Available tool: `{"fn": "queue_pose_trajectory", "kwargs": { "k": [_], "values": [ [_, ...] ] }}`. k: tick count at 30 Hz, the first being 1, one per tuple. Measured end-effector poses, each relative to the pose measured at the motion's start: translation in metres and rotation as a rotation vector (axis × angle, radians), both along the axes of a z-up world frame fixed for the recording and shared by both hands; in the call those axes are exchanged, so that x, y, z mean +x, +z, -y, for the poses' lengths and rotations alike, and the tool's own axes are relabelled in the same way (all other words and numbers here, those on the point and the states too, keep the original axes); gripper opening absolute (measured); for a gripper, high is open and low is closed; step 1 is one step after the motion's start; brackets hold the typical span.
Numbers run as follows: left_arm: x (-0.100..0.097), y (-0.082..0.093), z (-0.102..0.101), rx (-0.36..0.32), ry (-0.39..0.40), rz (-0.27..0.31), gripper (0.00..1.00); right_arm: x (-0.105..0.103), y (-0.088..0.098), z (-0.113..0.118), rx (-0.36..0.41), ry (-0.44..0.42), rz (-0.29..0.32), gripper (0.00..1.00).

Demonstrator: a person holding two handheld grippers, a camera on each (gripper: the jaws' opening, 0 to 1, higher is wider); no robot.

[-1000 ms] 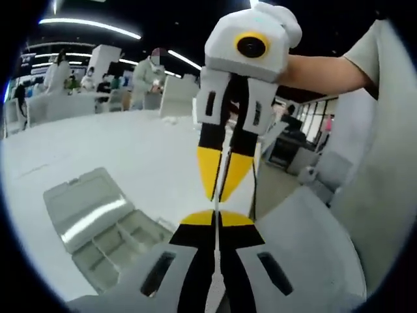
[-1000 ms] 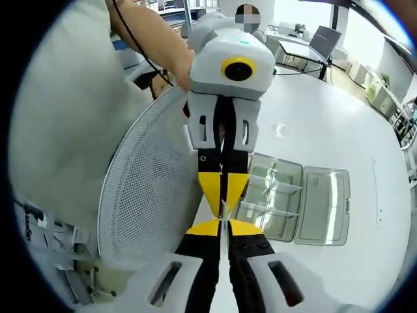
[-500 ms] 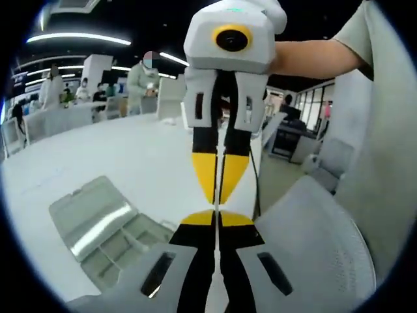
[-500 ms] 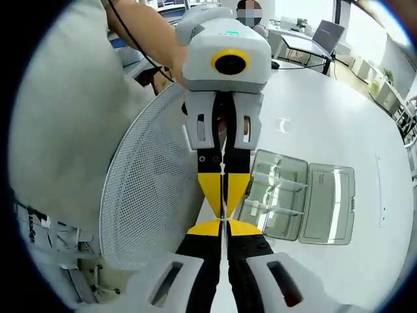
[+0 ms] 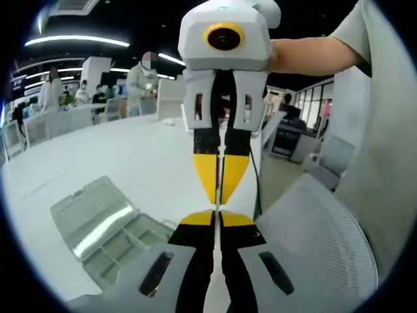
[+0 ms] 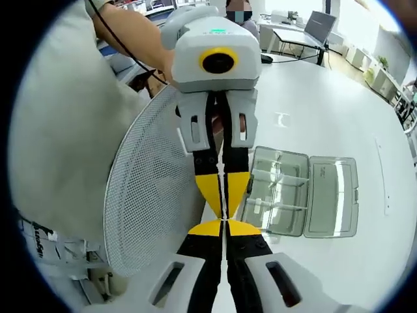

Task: Insert the divider into the dual guide fixture by aligning both edges with the guide slots and pushing it downward to the bottom, including one-sided entry, uneven engagement, binding, and posture correction.

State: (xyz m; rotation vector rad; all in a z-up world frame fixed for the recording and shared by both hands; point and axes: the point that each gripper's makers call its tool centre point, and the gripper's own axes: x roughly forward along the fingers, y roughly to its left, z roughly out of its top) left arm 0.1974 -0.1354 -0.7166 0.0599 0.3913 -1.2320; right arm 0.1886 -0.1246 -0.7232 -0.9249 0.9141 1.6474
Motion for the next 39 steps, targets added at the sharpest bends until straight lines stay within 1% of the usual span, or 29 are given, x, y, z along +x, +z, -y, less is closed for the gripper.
{"fn": "queue_pose_trajectory", "kwargs": {
  "k": [4, 8, 9, 12, 14, 16, 19, 21, 23, 28, 30, 32, 33, 35, 37, 39],
  "values": [
    [0.001, 0.002, -0.003, 0.005, 0.011, 0.004, 0.03, 0.001, 0.001, -0.002, -0.009, -0.026, -0.012, 0.00],
    [0.006, 0.003, -0.009, 0.012, 0.039, 0.003, 0.10, 0.002, 0.002, -0.001, -0.027, -0.050, -0.017, 0.00],
    [0.007, 0.003, -0.011, 0.015, 0.043, 0.008, 0.11, 0.001, 0.002, -0.001, -0.032, -0.070, -0.032, 0.00],
    [0.007, 0.001, -0.014, 0.025, 0.044, 0.012, 0.12, 0.003, 0.003, -0.002, -0.044, -0.097, -0.041, 0.00],
    [0.006, 0.002, -0.015, 0.029, 0.041, 0.017, 0.08, 0.002, 0.005, -0.004, -0.047, -0.120, -0.061, 0.00],
    [0.003, 0.003, -0.014, 0.020, 0.029, 0.013, 0.03, 0.003, 0.006, -0.005, -0.046, -0.126, -0.054, 0.00],
    [0.001, 0.003, -0.014, 0.016, 0.030, 0.011, 0.02, 0.003, 0.007, -0.006, -0.044, -0.137, -0.065, 0.00],
    [0.000, 0.003, -0.015, -0.003, 0.037, -0.007, 0.01, 0.002, 0.007, -0.006, -0.038, -0.141, -0.073, 0.00],
    [-0.002, 0.005, -0.016, -0.028, 0.041, -0.036, 0.00, 0.001, 0.009, -0.007, -0.028, -0.141, -0.072, 0.00],
    [-0.003, 0.007, -0.017, -0.070, 0.051, -0.066, 0.00, 0.000, 0.012, -0.006, -0.005, -0.136, -0.071, 0.00],
    [-0.004, 0.007, -0.017, -0.087, 0.053, -0.083, 0.00, 0.000, 0.014, -0.007, 0.017, -0.095, -0.047, 0.00],
    [-0.004, 0.007, -0.018, -0.098, 0.051, -0.092, 0.00, -0.001, 0.015, -0.007, 0.038, -0.075, -0.037, 0.00],
    [-0.006, 0.007, -0.018, -0.102, 0.044, -0.092, 0.00, -0.002, 0.016, -0.008, 0.052, -0.047, -0.029, 0.00],
    [-0.008, 0.008, -0.018, -0.105, 0.030, -0.094, 0.00, -0.004, 0.017, -0.007, 0.052, -0.041, -0.030, 0.00],
    [-0.009, 0.009, -0.019, -0.115, 0.032, -0.103, 0.00, -0.004, 0.017, -0.008, 0.073, -0.012, -0.010, 0.00],
    [-0.010, 0.010, -0.019, -0.119, 0.029, -0.104, 0.00, -0.004, 0.019, -0.009, 0.078, -0.022, -0.017, 0.00]
  ]
}}
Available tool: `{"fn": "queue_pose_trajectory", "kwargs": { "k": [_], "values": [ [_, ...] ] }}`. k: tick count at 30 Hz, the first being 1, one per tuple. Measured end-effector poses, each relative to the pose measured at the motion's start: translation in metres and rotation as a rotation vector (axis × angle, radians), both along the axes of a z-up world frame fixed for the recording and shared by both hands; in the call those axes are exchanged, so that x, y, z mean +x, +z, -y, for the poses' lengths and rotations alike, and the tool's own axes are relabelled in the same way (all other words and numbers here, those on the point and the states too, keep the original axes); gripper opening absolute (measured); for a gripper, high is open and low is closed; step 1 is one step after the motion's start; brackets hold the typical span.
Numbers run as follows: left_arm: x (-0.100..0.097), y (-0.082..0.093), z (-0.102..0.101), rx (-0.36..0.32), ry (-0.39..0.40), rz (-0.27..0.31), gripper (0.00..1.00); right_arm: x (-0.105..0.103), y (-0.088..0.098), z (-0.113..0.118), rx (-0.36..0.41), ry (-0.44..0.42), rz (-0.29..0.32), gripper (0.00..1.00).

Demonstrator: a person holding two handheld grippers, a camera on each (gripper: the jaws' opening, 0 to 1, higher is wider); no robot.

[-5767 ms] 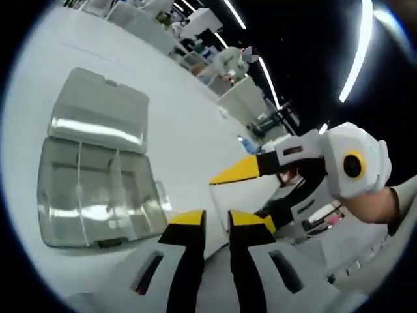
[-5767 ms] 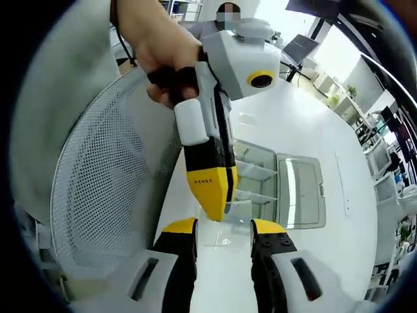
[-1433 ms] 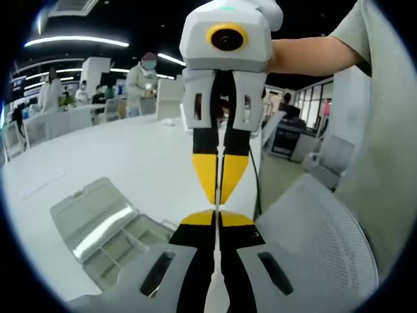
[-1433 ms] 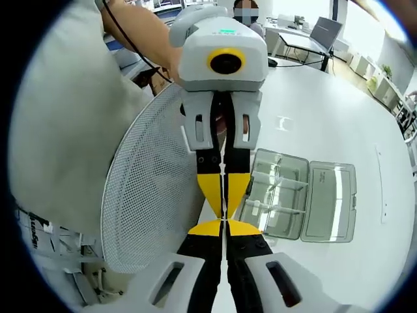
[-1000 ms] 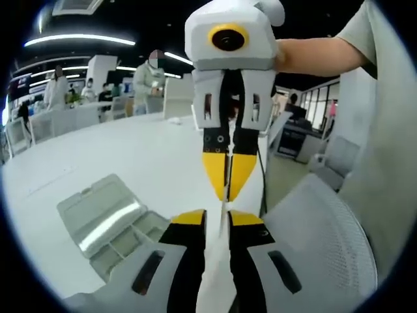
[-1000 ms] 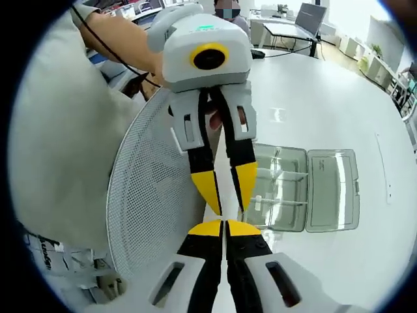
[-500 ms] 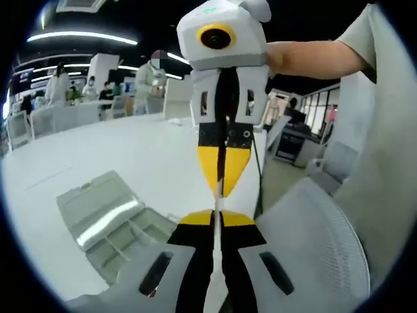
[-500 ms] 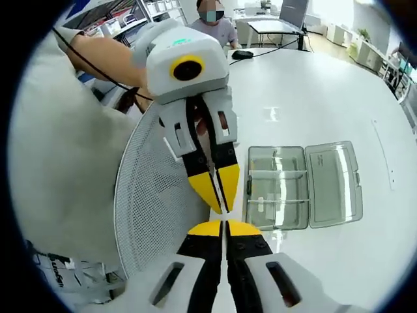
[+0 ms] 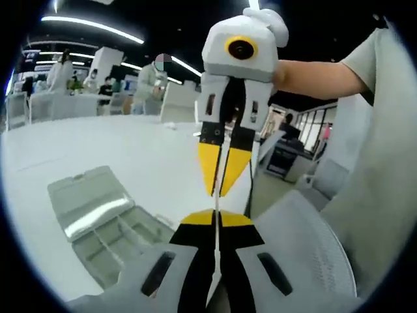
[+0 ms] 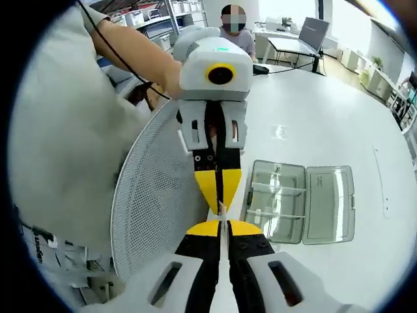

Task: Insert the divider into the dual guide fixture by aligning both edges with the guide slots and pushing it downward to the bottom, including one-sided entry, uneven engagement, binding, and posture correction.

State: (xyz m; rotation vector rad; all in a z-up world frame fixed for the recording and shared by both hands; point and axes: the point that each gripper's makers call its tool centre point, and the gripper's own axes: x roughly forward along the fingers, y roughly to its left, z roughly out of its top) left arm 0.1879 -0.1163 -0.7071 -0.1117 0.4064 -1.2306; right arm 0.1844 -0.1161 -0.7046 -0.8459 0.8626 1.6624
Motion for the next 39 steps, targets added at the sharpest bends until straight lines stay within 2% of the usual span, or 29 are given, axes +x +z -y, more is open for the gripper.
{"fn": "queue_pose_trajectory", "kwargs": {
  "k": [17, 19, 21, 25, 28, 30, 39],
  "values": [
    [-0.005, 0.000, 0.003, 0.033, -0.020, 0.036, 0.00, -0.008, -0.003, 0.005, -0.026, 0.017, -0.010, 0.00],
    [-0.005, -0.001, 0.004, 0.043, -0.025, 0.045, 0.00, -0.008, -0.004, 0.006, -0.046, -0.022, -0.036, 0.00],
    [-0.003, -0.001, 0.003, 0.048, -0.014, 0.054, 0.00, -0.006, -0.003, 0.005, -0.045, -0.018, -0.023, 0.00],
    [-0.002, -0.001, 0.003, 0.060, -0.008, 0.066, 0.01, -0.006, -0.003, 0.004, -0.069, -0.066, -0.047, 0.00],
    [0.000, -0.001, 0.002, 0.069, 0.010, 0.069, 0.06, -0.003, -0.002, 0.004, -0.081, -0.093, -0.057, 0.00],
    [0.001, -0.001, 0.000, 0.081, 0.021, 0.075, 0.07, -0.004, -0.002, 0.004, -0.110, -0.154, -0.090, 0.00],
    [0.012, -0.002, -0.015, 0.114, 0.075, 0.108, 0.12, 0.017, -0.010, 0.002, -0.174, -0.199, -0.021, 0.00]
  ]
}}
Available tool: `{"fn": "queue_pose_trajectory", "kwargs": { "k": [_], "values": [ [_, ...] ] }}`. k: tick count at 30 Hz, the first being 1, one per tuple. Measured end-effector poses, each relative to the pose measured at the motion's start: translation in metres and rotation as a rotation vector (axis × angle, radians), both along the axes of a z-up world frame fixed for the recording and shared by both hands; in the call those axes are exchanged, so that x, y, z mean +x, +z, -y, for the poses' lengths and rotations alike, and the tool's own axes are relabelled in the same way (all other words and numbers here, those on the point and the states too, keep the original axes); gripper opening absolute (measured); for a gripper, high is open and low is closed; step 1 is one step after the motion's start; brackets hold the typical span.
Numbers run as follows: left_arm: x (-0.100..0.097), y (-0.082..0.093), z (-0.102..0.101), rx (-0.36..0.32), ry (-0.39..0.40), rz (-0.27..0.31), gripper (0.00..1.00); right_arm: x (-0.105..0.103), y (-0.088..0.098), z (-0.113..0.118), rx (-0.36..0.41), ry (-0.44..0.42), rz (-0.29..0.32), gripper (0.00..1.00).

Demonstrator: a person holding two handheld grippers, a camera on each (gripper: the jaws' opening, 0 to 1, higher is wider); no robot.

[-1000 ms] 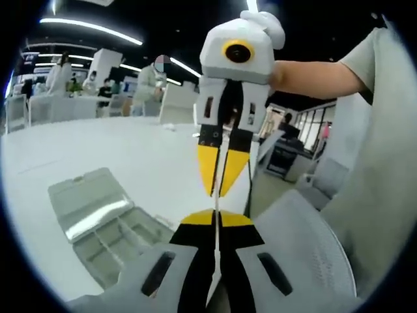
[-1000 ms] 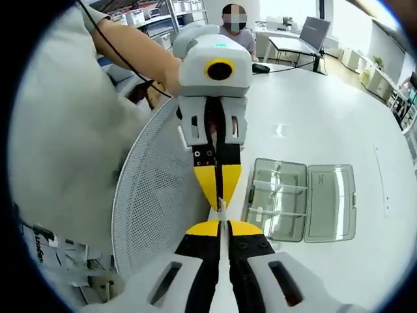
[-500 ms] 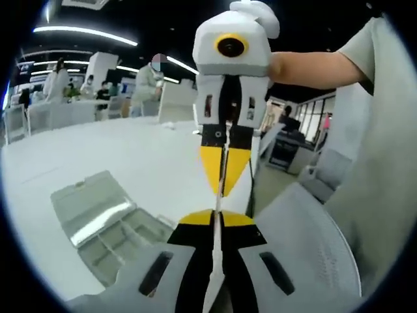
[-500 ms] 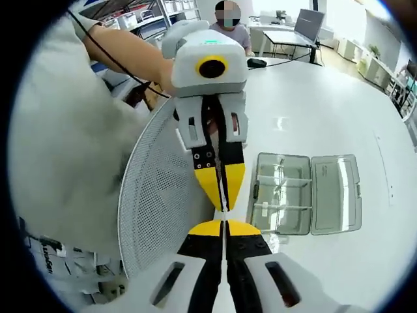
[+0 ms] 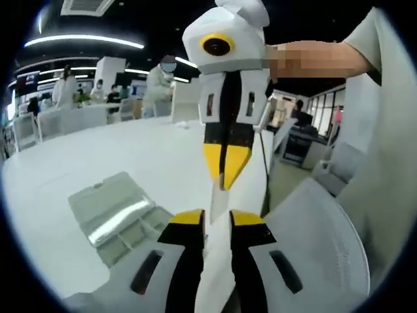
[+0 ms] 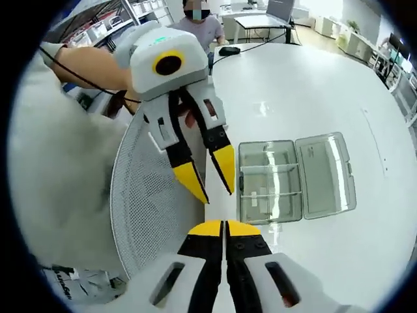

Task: Insert the divider into the dual guide fixture by aligning both edges with the guide slots and pushing it downward to the bottom, including one-sided entry, uneven engagement, binding, and posture correction.

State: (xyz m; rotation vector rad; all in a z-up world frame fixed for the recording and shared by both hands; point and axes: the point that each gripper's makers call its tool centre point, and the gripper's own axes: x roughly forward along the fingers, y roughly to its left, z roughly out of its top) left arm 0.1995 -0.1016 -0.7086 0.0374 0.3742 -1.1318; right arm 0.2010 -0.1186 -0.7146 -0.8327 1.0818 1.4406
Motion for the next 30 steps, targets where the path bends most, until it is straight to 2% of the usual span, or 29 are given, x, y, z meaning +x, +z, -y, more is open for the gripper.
{"fn": "queue_pose_trajectory", "kwargs": {
  "k": [6, 10, 18, 30],
  "values": [
    [0.005, 0.002, -0.011, 0.017, 0.038, 0.006, 0.20, 0.014, -0.004, 0.005, -0.053, -0.029, 0.032, 0.00],
    [0.008, -0.001, -0.017, 0.037, 0.062, 0.000, 0.29, 0.020, -0.005, 0.010, -0.076, -0.032, 0.047, 0.00],
    [0.010, 0.001, -0.025, 0.061, 0.077, 0.006, 0.32, 0.033, -0.013, 0.013, -0.110, -0.040, 0.076, 0.00],
    [0.005, -0.001, -0.027, 0.105, 0.080, 0.017, 0.36, 0.044, -0.034, -0.001, -0.151, -0.007, 0.108, 0.00]
  ]
}}
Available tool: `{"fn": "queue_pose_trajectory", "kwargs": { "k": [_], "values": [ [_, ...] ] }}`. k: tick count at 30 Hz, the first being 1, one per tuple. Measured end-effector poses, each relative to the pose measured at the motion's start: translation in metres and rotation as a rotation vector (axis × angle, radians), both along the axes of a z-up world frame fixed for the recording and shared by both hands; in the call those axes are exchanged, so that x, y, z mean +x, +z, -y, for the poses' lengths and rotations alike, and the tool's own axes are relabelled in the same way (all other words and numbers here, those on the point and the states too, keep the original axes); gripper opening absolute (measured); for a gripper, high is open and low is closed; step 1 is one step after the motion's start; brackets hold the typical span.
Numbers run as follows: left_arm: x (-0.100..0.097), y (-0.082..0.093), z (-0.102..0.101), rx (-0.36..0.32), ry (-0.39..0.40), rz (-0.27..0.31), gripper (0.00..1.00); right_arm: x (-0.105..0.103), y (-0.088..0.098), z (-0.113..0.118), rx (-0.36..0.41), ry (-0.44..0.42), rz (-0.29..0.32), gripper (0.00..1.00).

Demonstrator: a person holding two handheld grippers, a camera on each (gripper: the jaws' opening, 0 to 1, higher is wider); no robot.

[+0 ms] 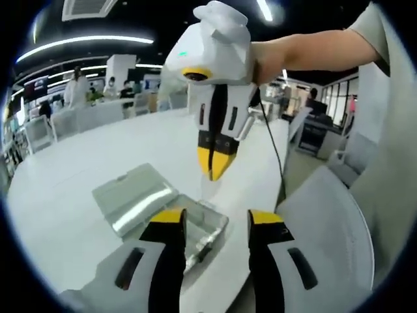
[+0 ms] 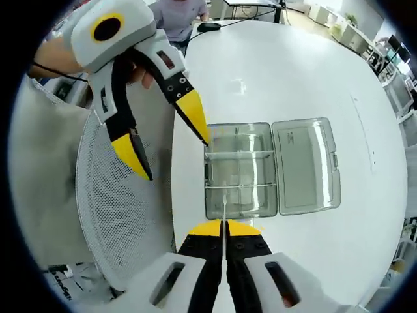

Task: Insert the divider into the dual guide fixture by aligning both edges with the guide slots and pushing it downward to the bottom, including one-sided entry, uneven engagement, binding, and posture correction.

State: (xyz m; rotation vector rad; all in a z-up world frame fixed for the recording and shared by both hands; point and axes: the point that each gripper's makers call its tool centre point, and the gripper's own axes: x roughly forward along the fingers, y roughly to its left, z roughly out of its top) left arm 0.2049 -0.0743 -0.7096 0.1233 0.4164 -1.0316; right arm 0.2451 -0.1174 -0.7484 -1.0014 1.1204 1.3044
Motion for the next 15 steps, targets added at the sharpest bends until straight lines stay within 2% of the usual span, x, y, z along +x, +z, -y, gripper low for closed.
{"fn": "queue_pose_trajectory", "kwargs": {
  "k": [3, 15],
  "values": [
    [0.000, 0.000, -0.002, 0.004, 0.007, 0.000, 0.37, 0.005, -0.005, -0.001, -0.018, 0.011, 0.024, 0.00],
    [0.004, -0.002, -0.005, -0.002, 0.028, -0.005, 0.38, 0.010, -0.017, -0.004, -0.040, 0.021, 0.033, 0.00]
  ]
}}
